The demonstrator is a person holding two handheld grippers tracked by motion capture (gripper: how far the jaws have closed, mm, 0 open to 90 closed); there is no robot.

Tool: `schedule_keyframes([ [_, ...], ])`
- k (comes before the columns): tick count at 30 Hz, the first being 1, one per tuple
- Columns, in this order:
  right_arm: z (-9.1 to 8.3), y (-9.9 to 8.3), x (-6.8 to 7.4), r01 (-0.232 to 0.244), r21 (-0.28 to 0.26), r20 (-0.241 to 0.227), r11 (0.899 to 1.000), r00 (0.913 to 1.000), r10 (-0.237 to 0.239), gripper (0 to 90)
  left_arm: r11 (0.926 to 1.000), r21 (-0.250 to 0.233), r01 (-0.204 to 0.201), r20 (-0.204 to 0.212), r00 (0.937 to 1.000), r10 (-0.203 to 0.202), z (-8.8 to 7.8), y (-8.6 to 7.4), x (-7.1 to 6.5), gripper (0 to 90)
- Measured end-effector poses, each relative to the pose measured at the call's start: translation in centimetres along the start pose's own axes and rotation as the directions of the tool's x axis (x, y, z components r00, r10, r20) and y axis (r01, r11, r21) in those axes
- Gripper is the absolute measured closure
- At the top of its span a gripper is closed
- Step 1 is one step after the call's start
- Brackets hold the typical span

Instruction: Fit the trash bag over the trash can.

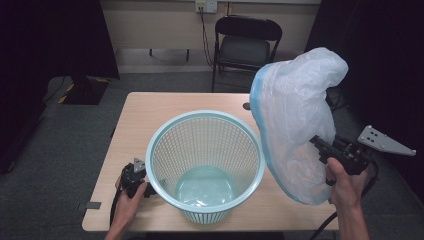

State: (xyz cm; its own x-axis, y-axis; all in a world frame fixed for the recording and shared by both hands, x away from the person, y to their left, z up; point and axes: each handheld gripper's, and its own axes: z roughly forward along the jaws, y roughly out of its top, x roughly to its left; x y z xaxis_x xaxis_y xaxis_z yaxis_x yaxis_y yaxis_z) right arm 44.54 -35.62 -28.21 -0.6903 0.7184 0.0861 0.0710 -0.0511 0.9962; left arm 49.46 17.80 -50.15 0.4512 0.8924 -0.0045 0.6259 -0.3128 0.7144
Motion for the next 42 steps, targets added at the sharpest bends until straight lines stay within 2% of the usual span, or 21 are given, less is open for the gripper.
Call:
schedule_keyframes([
  [9, 1.7, 0.9, 2.3, -0.007, -0.042, -0.102, 0.999, 0.9948, 0.002, 82.7, 1.0, 0.0, 0.0, 0.0, 1.0, 0.0, 0.0, 0.0, 0.0, 0.0],
  [10, 1.7, 0.9, 2.3, -0.007, -0.042, -0.102, 0.999, 0.9948, 0.002, 82.7, 1.0, 0.0, 0.0, 0.0, 1.0, 0.0, 0.0, 0.0, 0.0, 0.0],
  [13, 2.5, 1.5, 3.6, -0.002, -0.055, -0.139, 0.998, 0.9902, -0.006, 82.6, 1.0, -0.001, 0.0, 0.0, 1.0, 0.0, 0.0, 0.0, 0.0, 0.0],
  [19, 3.1, 3.4, 6.0, 0.028, -0.086, -0.197, 0.996, 0.9793, -0.044, 82.6, 1.0, -0.001, 0.0, 0.0, 1.0, 0.0, 0.0, 0.0, 0.0, 0.0],
  [21, 3.4, 3.9, 6.7, 0.03, -0.1, -0.221, 0.995, 0.9739, -0.051, 82.5, 1.0, 0.0, 0.0, 0.0, 1.0, 0.0, 0.0, 0.0, 0.0, 0.0],
  [23, 3.8, 4.0, 7.4, 0.009, -0.11, -0.262, 0.994, 0.9644, -0.038, 82.5, 1.0, 0.0, 0.0, 0.0, 1.0, 0.0, 0.0, 0.0, 0.0, 0.0],
  [27, 5.3, 3.6, 8.7, 0.007, -0.091, -0.311, 0.996, 0.9496, -0.035, 82.4, 1.0, 0.0, 0.0, 0.0, 1.0, 0.0, 0.0, 0.0, 0.0, 0.0],
  [34, 8.1, 3.5, 10.3, 0.027, -0.039, -0.366, 0.999, 0.9299, -0.039, 80.8, 1.0, 0.0, 0.0, 0.0, 1.0, 0.0, 0.0, 0.0, 0.0, 0.0],
  [37, 9.0, 4.2, 11.0, 0.039, -0.039, -0.385, 0.998, 0.9216, -0.051, 80.5, 1.0, 0.0, 0.0, 0.0, 1.0, 0.0, 0.0, 0.0, 0.0, 0.0],
  [39, 9.6, 4.8, 11.3, 0.018, -0.048, -0.407, 0.999, 0.9125, -0.036, 80.8, 1.0, 0.0, -0.001, 0.0, 1.0, 0.001, 0.0, 0.0, 0.0, 0.0],
  [42, 10.5, 5.2, 11.9, 0.035, -0.038, -0.428, 0.999, 0.9024, -0.048, 78.1, 1.0, 0.0, -0.001, 0.0, 1.0, 0.001, 0.0, 0.0, 0.0, 0.0],
])
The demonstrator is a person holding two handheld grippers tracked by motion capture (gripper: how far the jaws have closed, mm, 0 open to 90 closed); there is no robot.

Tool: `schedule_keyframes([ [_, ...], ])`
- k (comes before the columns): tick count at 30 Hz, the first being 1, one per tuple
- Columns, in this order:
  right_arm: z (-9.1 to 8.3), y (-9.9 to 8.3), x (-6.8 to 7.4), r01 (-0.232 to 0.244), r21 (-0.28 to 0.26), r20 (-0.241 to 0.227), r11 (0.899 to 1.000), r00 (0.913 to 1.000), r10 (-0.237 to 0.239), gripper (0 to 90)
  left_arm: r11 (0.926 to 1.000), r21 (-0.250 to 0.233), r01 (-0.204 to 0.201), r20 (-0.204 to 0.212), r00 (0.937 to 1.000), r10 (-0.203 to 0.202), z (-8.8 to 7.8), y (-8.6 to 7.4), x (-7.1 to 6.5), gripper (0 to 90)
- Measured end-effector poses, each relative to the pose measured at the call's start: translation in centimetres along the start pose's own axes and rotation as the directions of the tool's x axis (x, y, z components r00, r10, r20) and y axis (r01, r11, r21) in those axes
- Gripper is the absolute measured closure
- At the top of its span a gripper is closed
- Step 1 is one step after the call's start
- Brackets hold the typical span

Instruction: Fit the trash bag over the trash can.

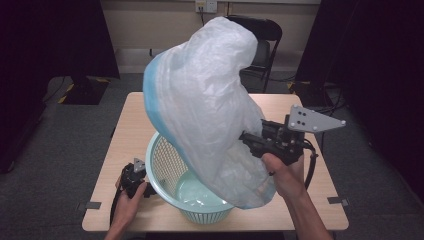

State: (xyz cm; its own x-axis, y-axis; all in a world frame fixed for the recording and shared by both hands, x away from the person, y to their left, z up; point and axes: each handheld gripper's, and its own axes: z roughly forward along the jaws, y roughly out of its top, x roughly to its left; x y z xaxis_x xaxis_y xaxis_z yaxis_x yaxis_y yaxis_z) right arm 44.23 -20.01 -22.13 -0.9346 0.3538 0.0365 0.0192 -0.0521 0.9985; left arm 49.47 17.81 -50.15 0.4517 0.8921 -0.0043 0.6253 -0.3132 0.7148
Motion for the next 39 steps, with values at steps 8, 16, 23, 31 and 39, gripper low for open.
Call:
schedule_keyframes([
  [8, 1.7, -0.6, 0.0, 0.007, 0.069, 0.039, 0.998, 0.9992, -0.009, 44.3, 1.0, 0.0, 0.0, 0.0, 1.0, 0.0, 0.0, 0.0, 0.0, 0.0],
  [16, 2.0, -0.6, -0.2, 0.011, 0.054, 0.097, 0.998, 0.9952, -0.016, 26.8, 1.0, 0.003, 0.0, 0.004, 1.0, 0.0, 0.0, 0.0, 0.0, 0.0],
  [23, 1.8, -0.3, 0.0, 0.033, 0.053, 0.116, 0.998, 0.9925, -0.039, 26.7, 1.0, 0.004, -0.002, 0.006, 1.0, 0.002, -0.1, 0.0, 0.0, 0.2],
  [31, -0.4, -0.4, -1.1, 0.041, 0.1, 0.189, 0.994, 0.9802, -0.06, 40.9, 0.9988, -0.046, 0.019, -0.021, 0.9996, -0.02, -1.1, -0.1, 0.7, 18.8],
  [39, -4.1, -3.2, -3.2, 0.001, 0.145, 0.284, 0.989, 0.9578, -0.043, 57.6, 0.9725, -0.233, 0.007, 0.024, 0.9997, -0.002, -5.6, 1.2, 0.5, 18.2],
])
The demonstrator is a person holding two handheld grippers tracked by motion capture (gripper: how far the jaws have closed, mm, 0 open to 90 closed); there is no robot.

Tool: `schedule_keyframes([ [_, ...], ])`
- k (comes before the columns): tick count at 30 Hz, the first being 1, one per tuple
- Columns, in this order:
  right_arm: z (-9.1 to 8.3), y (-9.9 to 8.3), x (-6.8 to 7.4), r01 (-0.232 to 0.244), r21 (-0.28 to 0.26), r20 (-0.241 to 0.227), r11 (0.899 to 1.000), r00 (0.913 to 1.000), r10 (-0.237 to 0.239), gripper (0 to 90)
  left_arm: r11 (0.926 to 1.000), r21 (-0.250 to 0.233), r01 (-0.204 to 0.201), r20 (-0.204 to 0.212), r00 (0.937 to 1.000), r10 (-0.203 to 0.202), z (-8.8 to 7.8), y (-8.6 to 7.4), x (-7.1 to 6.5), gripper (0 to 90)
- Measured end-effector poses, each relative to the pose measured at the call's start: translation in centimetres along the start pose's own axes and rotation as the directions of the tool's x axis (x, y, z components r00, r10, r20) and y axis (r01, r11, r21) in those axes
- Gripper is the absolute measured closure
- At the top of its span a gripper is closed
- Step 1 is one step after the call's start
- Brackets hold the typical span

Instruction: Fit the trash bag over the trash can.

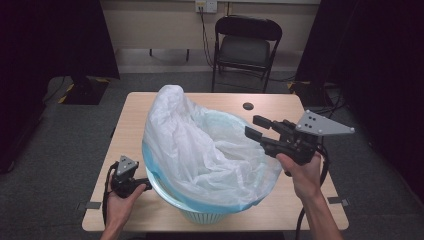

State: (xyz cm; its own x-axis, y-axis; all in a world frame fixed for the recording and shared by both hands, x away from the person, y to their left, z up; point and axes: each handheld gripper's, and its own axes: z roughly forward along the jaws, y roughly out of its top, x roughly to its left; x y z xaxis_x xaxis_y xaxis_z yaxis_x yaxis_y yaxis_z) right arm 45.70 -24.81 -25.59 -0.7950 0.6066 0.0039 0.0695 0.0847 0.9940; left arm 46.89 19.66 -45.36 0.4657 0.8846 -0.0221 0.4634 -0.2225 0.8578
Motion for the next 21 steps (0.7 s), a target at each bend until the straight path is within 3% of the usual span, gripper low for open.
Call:
schedule_keyframes([
  [1, 0.0, 0.0, 0.0, 0.0, 0.0, 0.0, 1.0, 1.0, 0.0, 57.6, 1.0, 0.0, 0.0, 0.0, 1.0, 0.0, 0.0, 0.0, 0.0, 18.9],
  [2, -0.7, -0.7, -0.7, -0.007, 0.012, 0.035, 1.0, 0.9994, 0.007, 61.6, 0.9984, -0.056, -0.009, 0.005, 0.9999, 0.009, -1.4, 0.8, -0.2, 19.3],
  [3, -1.0, -1.1, -1.0, -0.01, 0.025, 0.057, 1.0, 0.9983, 0.009, 63.7, 0.9984, -0.056, -0.009, 0.005, 0.9999, 0.009, -1.4, 0.8, -0.2, 19.3],
  [4, -1.3, -1.5, -1.3, -0.017, 0.04, 0.076, 0.999, 0.997, 0.014, 64.6, 0.9939, -0.11, -0.013, 0.012, 0.9998, 0.015, -2.6, 1.5, -0.3, 19.3],
  [5, -1.5, -2.0, -1.6, -0.023, 0.054, 0.084, 0.998, 0.9963, 0.019, 64.7, 0.9939, -0.11, -0.013, 0.012, 0.9998, 0.015, -2.6, 1.5, -0.3, 19.3],
  [6, -1.6, -2.5, -1.9, -0.028, 0.066, 0.099, 0.997, 0.9948, 0.022, 64.5, 0.9878, -0.156, -0.009, 0.025, 0.9996, 0.013, -3.7, 2.1, -0.2, 19.4],
  [7, -1.7, -2.9, -2.1, -0.038, 0.076, 0.111, 0.996, 0.9934, 0.029, 64.0, 0.9878, -0.156, -0.009, 0.025, 0.9996, 0.013, -3.7, 2.1, -0.2, 19.5],
  [10, -1.6, -3.9, -2.6, -0.072, 0.089, 0.093, 0.993, 0.9937, 0.064, 65.8, 0.9754, -0.22, -0.007, 0.037, 0.9992, 0.015, -5.7, 3.2, -0.3, 19.6],
  [11, -1.6, -3.9, -2.6, -0.072, 0.089, 0.093, 0.993, 0.9937, 0.064, 65.8, 0.9754, -0.22, -0.007, 0.037, 0.9992, 0.015, -5.7, 3.2, -0.3, 20.2],
  [12, -1.3, -4.4, -2.6, -0.092, 0.09, 0.078, 0.992, 0.9934, 0.085, 74.8, 0.9689, -0.247, -0.006, 0.044, 0.9989, 0.017, -6.6, 3.7, -0.5, 20.8],
  [13, -1.3, -4.4, -2.6, -0.092, 0.09, 0.078, 0.992, 0.9934, 0.085, 74.8, 0.9689, -0.247, -0.006, 0.044, 0.9989, 0.017, -6.6, 3.7, -0.5, 21.0],
  [14, -1.3, -4.5, -2.7, -0.094, 0.089, 0.141, 0.992, 0.9867, 0.081, 85.7, 0.962, -0.273, -0.009, 0.049, 0.9985, 0.023, -7.4, 4.2, -0.7, 21.5],
  [15, -1.4, -4.5, -2.8, -0.102, 0.086, 0.165, 0.991, 0.9825, 0.087, 88.2, 0.9578, -0.287, -0.007, 0.057, 0.9981, 0.025, -7.8, 4.4, -0.8, 21.7],
  [17, -1.6, -4.7, -3.2, -0.115, 0.074, 0.148, 0.991, 0.9837, 0.103, 90.0, 0.9538, -0.3, -0.008, 0.059, 0.9979, 0.027, -8.1, 4.6, -0.9, 21.7],
  [19, -1.8, -5.0, -3.1, -0.109, 0.079, 0.129, 0.991, 0.9867, 0.099, 90.0, 0.9421, -0.335, 0.003, 0.072, 0.9971, 0.022, -9.1, 5.1, -1.0, 22.5],
  [21, -2.0, -5.4, -2.8, -0.099, 0.109, 0.157, 0.989, 0.9843, 0.082, 90.0, 0.9341, -0.357, 0.001, 0.067, 0.9974, 0.025, -9.8, 5.5, -1.0, 23.6],
])
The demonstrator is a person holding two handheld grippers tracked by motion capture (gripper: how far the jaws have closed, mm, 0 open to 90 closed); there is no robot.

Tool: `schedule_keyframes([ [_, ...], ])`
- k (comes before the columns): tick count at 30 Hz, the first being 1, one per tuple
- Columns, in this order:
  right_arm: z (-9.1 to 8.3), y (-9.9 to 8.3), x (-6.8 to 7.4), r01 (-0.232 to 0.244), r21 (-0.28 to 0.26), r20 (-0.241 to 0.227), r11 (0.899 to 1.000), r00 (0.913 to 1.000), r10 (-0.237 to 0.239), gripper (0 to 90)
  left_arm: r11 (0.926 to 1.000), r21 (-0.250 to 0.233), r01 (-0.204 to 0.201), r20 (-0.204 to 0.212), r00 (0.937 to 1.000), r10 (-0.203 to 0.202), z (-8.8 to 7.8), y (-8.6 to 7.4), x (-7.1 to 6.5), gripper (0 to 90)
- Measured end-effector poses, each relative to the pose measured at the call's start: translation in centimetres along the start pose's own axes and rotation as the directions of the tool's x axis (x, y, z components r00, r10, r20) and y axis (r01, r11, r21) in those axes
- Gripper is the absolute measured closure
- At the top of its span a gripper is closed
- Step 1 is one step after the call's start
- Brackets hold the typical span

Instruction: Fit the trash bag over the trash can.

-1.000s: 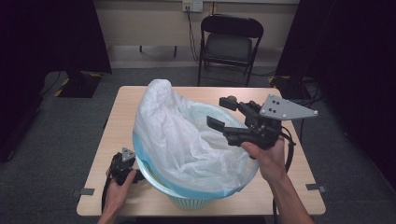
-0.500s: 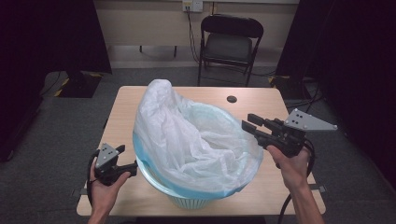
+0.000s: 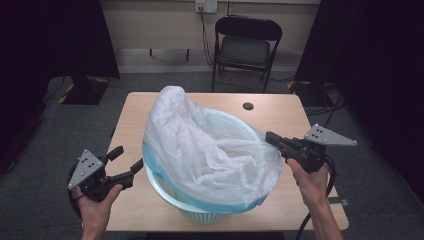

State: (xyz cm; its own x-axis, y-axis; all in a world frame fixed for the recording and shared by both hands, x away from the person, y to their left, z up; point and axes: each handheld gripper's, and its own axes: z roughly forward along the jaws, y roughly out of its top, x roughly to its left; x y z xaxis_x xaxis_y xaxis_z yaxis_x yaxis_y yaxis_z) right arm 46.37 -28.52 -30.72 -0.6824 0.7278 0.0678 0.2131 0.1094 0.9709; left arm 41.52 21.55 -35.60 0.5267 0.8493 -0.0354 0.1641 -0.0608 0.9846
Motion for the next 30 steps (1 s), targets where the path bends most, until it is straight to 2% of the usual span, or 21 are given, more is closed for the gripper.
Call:
schedule_keyframes([
  [2, 0.0, -0.2, 0.1, 0.001, 0.011, -0.002, 1.0, 1.0, -0.001, 90.0, 0.9999, -0.015, 0.0, -0.002, 1.0, 0.0, -0.3, 0.3, 0.0, 23.7],
  [4, 0.3, -1.0, 0.2, 0.004, 0.026, -0.026, 1.0, 0.9996, -0.003, 90.0, 0.9988, -0.049, 0.005, 0.006, 1.0, -0.004, -1.0, 1.0, -0.2, 25.1],
  [9, 1.1, -1.7, 0.7, 0.014, 0.05, -0.05, 0.999, 0.9987, -0.012, 88.8, 0.9969, -0.078, -0.001, 0.028, 0.9996, 0.003, -1.9, 2.1, -0.4, 26.1],
  [10, 1.2, -1.7, 0.8, 0.013, 0.049, -0.048, 0.999, 0.9988, -0.01, 85.3, 0.9958, -0.092, 0.002, 0.033, 0.9995, 0.001, -2.1, 2.3, -0.5, 26.2],
  [12, 1.2, -1.6, 0.8, 0.009, 0.038, -0.033, 0.999, 0.9994, -0.008, 76.9, 0.9916, -0.128, 0.02, 0.068, 0.9976, -0.011, -2.5, 3.2, -0.8, 26.5],
  [14, 1.2, -1.5, 0.7, 0.004, 0.035, -0.023, 0.999, 0.9997, -0.003, 75.4, 0.9902, -0.137, 0.026, 0.082, 0.9965, -0.014, -2.5, 3.5, -1.0, 26.5],
  [15, 1.0, -1.3, 0.6, 0.009, 0.034, -0.001, 0.999, 1.0, -0.009, 70.0, 0.9893, -0.143, 0.027, 0.095, 0.9954, -0.014, -2.5, 3.8, -1.1, 25.7],
  [16, 0.9, -1.3, 0.6, 0.012, 0.034, 0.01, 0.999, 0.9999, -0.012, 68.7, 0.9883, -0.15, 0.029, 0.122, 0.9924, -0.011, -2.2, 4.4, -1.6, 24.9],
  [19, 0.6, -1.2, 0.4, 0.008, 0.023, 0.018, 1.0, 0.9998, -0.008, 66.4, 0.9873, -0.156, 0.028, 0.142, 0.9898, -0.006, -1.8, 4.9, -2.0, 21.3],
  [20, 0.5, -1.2, 0.3, 0.008, 0.018, 0.021, 1.0, 0.9997, -0.008, 66.0, 0.9862, -0.158, 0.048, 0.167, 0.9858, -0.022, -1.2, 5.5, -2.2, 20.2],
  [22, 0.4, -1.0, 0.3, 0.008, 0.013, 0.027, 1.0, 0.9996, -0.009, 65.1, 0.9828, -0.169, 0.076, 0.184, 0.9819, -0.044, -0.5, 5.8, -2.2, 16.2],
  [24, 0.4, -1.0, 0.3, 0.013, 0.012, 0.025, 1.0, 0.9996, -0.014, 65.1, 0.9818, -0.158, 0.105, 0.202, 0.9768, -0.072, 0.4, 5.9, -2.0, 15.5],
  [25, 0.4, -1.0, 0.4, 0.015, 0.013, 0.027, 1.0, 0.9995, -0.015, 64.9, 0.9818, -0.158, 0.105, 0.202, 0.9768, -0.072, 0.4, 5.9, -2.0, 15.5],
  [26, 0.4, -1.0, 0.4, 0.015, 0.013, 0.027, 1.0, 0.9995, -0.015, 64.9, 0.9811, -0.15, 0.122, 0.205, 0.9746, -0.09, 0.9, 5.9, -1.9, 15.5],
  [27, 0.5, -1.0, 0.4, 0.015, 0.012, 0.027, 1.0, 0.9995, -0.015, 64.9, 0.9833, -0.127, 0.13, 0.206, 0.9732, -0.102, 1.6, 5.7, -1.7, 15.5],
  [29, 0.5, -1.0, 0.4, 0.015, 0.014, 0.029, 1.0, 0.9995, -0.015, 64.9, 0.9844, -0.116, 0.132, 0.192, 0.9753, -0.109, 1.8, 5.5, -1.7, 16.2],
  [30, 0.5, -1.0, 0.4, 0.014, 0.013, 0.03, 1.0, 0.9995, -0.015, 64.9, 0.9859, -0.102, 0.132, 0.185, 0.9764, -0.112, 2.0, 5.3, -1.6, 19.4],
])
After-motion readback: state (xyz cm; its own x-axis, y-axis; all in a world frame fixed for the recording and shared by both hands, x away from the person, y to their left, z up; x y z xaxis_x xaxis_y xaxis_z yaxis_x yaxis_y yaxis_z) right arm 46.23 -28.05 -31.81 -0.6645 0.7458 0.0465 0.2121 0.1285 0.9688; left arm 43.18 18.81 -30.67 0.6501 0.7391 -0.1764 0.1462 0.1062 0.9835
